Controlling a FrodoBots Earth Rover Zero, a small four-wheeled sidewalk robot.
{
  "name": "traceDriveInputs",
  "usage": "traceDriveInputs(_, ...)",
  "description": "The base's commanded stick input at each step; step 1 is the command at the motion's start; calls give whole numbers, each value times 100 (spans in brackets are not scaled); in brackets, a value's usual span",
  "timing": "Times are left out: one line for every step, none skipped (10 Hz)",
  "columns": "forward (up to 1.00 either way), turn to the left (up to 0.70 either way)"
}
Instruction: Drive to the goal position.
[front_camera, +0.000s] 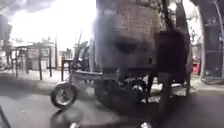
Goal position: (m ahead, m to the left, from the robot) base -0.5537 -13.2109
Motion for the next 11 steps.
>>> traceDriveInputs(0, -16)
traceDriveInputs(0, -62)
traceDriveInputs(0, -70)
traceDriveInputs(0, -70)
traceDriveInputs(0, -70)
traceDriveInputs(0, -70)
traceDriveInputs(0, -70)
traceDriveInputs(0, -70)
traceDriveInputs(0, -70)
traceDriveInputs(0, -70)
traceDriveInputs(0, -70)
